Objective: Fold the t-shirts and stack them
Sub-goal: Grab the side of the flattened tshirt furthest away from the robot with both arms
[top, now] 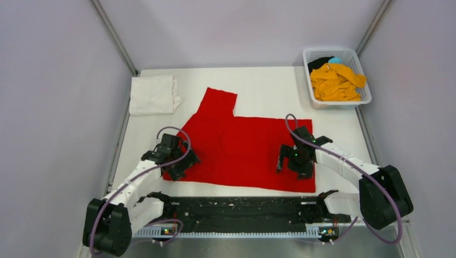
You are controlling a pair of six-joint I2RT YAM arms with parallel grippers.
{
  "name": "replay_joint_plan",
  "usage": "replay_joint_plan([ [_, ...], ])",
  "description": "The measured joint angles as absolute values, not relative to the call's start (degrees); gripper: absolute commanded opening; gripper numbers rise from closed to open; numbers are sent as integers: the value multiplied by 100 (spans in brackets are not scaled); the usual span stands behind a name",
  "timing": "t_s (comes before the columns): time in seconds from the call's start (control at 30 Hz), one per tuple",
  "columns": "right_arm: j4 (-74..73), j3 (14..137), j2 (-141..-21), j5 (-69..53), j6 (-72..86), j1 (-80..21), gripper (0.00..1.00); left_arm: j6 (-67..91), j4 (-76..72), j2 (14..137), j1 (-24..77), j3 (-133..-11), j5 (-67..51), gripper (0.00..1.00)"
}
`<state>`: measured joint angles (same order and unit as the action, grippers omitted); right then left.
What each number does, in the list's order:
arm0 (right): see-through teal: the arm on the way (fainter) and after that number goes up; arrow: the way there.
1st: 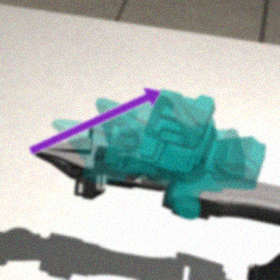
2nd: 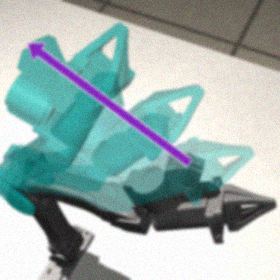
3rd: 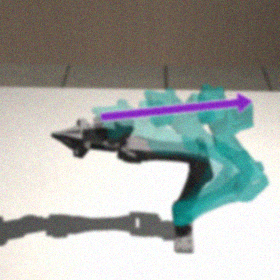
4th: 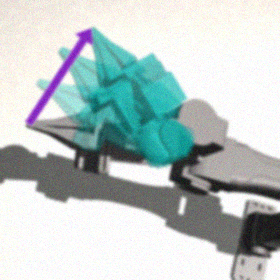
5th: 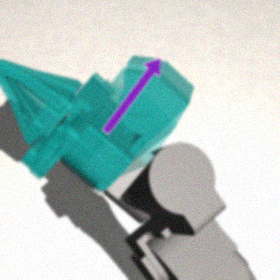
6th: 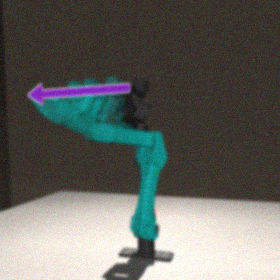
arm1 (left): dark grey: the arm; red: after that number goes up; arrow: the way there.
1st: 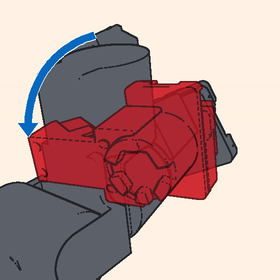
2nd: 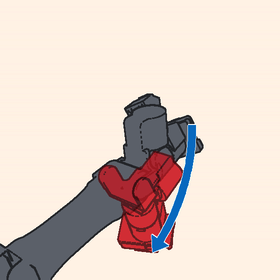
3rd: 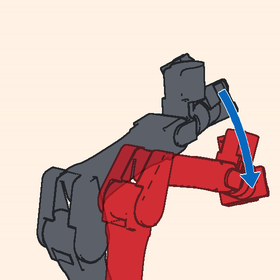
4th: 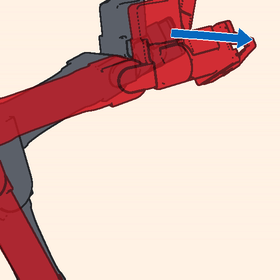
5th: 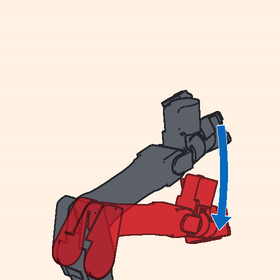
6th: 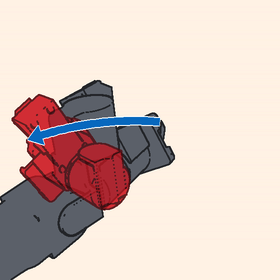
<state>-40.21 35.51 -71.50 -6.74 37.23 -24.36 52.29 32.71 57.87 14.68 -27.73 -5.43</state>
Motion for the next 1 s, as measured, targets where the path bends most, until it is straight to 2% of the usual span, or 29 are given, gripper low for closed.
replay_joint_plan([
  [0.37,-5113,3374,-7100,-379,3988,-2467,99,5498,4174,5030,1468,-2558,-506,99],
  [0.67,-5057,4115,-7419,-27,3760,-2471,99,5581,4303,4545,1468,-2414,-572,99],
  [0.87,-4998,4748,-7295,180,3485,-2364,99,5306,4567,4423,1468,-3192,-572,99],
  [1.0,-4604,4703,-7275,248,3406,-1813,99,4897,3830,4698,1468,-3817,-624,99],
])
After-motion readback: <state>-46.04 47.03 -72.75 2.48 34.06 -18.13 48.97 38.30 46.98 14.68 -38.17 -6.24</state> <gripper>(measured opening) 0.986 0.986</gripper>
